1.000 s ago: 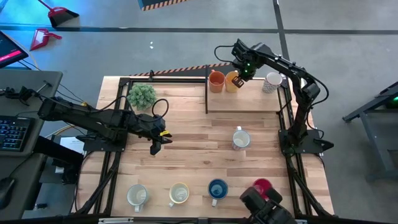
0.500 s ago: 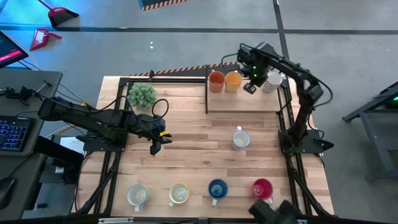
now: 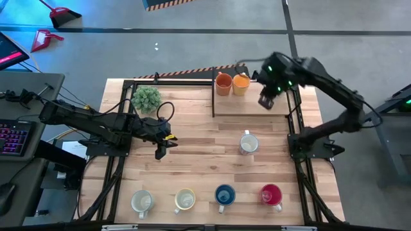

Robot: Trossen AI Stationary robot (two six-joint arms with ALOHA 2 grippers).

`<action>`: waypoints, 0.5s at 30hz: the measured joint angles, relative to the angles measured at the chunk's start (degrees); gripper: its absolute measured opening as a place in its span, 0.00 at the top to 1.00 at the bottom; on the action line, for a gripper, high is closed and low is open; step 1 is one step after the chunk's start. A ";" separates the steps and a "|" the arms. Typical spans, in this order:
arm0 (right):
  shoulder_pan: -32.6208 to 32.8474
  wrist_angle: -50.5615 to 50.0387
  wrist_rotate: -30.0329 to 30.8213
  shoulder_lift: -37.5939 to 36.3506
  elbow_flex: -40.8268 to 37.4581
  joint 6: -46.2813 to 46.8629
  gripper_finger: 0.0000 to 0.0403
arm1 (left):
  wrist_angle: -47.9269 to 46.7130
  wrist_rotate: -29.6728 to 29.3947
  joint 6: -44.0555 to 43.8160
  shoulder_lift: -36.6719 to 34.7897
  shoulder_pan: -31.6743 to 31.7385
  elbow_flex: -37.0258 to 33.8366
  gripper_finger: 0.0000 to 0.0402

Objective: Place coffee mugs
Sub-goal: Put the red patterned mug on the shelf

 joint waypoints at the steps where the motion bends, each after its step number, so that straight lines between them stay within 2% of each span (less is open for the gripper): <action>1: 2.05 2.14 -0.47 -2.02 -1.88 0.93 1.00 | 0.01 0.00 -0.10 0.00 0.01 0.00 0.70; 5: 9.40 12.45 -1.07 -11.54 -13.45 6.42 1.00 | 0.32 0.02 -1.50 0.00 0.01 0.00 0.70; 9: 15.03 21.28 1.24 -20.40 -25.30 12.24 1.00 | 0.45 0.04 -1.50 0.00 0.02 0.00 0.70; 15: 22.26 27.79 1.43 -24.46 -38.87 18.13 1.00 | 0.42 0.01 -1.49 0.00 0.01 0.00 0.70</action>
